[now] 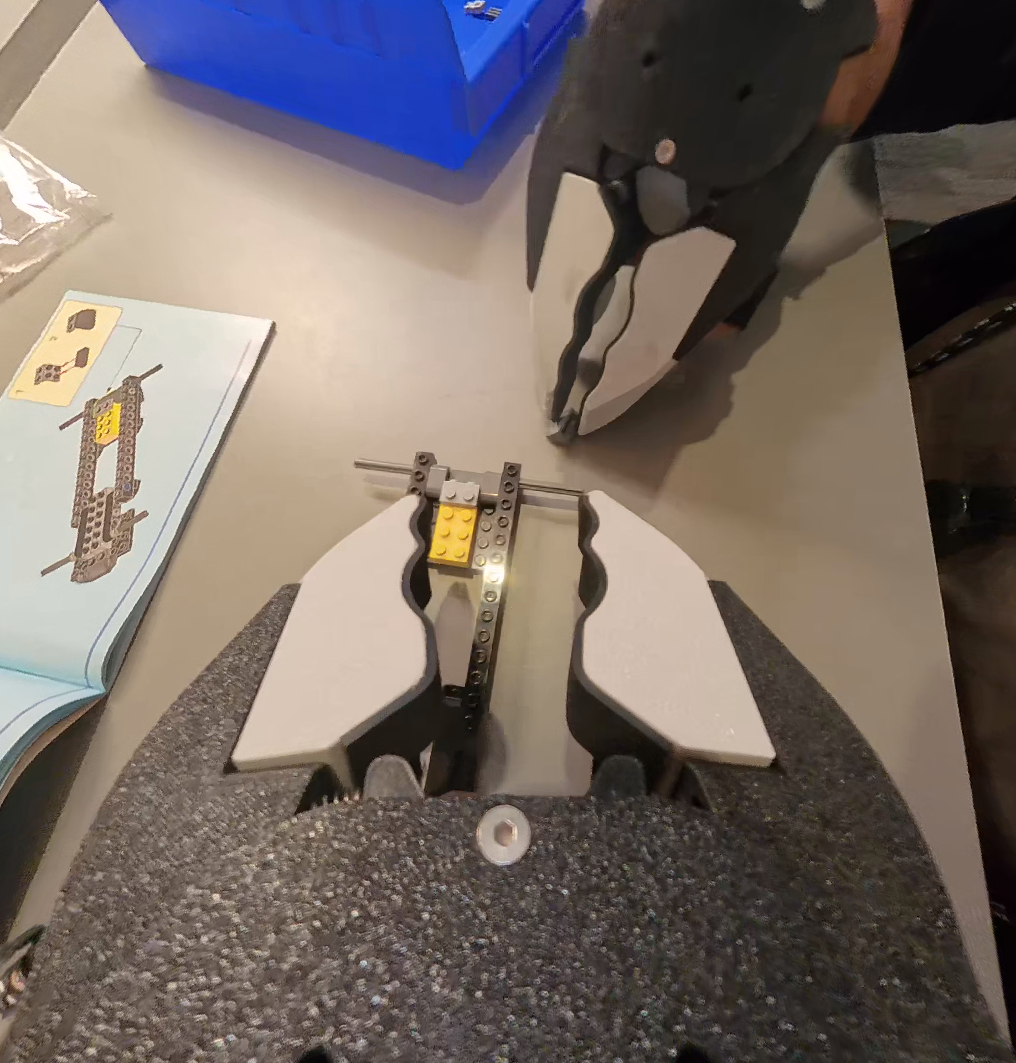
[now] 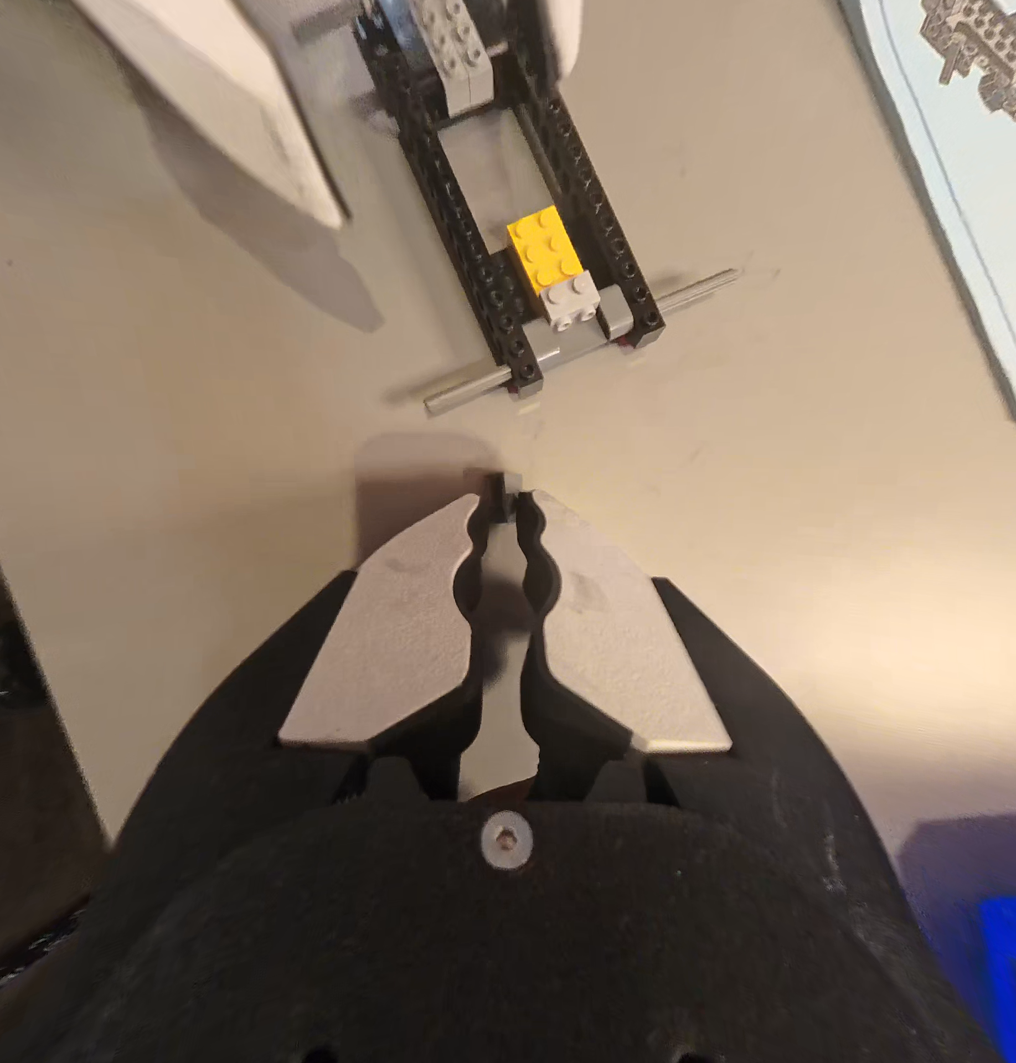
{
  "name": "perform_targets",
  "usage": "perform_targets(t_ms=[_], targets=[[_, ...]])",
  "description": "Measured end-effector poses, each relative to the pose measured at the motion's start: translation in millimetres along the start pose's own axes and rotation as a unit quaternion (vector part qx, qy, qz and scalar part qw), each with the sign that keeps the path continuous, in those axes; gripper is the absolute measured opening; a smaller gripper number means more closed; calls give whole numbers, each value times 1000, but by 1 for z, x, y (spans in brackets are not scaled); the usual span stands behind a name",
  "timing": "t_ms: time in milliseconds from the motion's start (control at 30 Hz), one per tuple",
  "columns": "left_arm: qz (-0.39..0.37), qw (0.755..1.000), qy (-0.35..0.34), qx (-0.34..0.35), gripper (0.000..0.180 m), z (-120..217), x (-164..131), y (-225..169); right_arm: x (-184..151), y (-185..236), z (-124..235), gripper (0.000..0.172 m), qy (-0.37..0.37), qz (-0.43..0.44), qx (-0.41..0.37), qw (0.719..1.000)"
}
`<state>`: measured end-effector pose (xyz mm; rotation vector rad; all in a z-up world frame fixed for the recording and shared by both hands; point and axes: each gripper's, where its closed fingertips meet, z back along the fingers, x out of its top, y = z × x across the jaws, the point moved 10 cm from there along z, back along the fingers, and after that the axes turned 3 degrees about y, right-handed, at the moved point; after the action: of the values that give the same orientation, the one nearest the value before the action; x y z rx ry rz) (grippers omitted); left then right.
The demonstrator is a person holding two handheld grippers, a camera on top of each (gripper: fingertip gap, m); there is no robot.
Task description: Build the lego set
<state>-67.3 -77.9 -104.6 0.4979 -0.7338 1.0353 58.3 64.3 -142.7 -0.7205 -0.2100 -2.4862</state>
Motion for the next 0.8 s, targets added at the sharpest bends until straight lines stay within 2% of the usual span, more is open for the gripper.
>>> perform_targets(t_ms=[133,233,367,600,800], targets=[[-41,999,-13,-20,44,-10,3,-11,-1,-5,9,9,-56,-64,103,991],[-85,996,-19,-30,33,-20,6,-21,0,-6,15,9,-71,-87,196,974],[-145,988,-22,-49,29,-29,8,-37,5,-7,20,9,-77,-88,258,959],[-199,976,-79,-37,18,-31,11,-46,8,-10,22,9,-82,-97,304,944],[-185,979,-83,-27,9,-35,9,-42,7,-14,23,9,-95,-110,314,938]])
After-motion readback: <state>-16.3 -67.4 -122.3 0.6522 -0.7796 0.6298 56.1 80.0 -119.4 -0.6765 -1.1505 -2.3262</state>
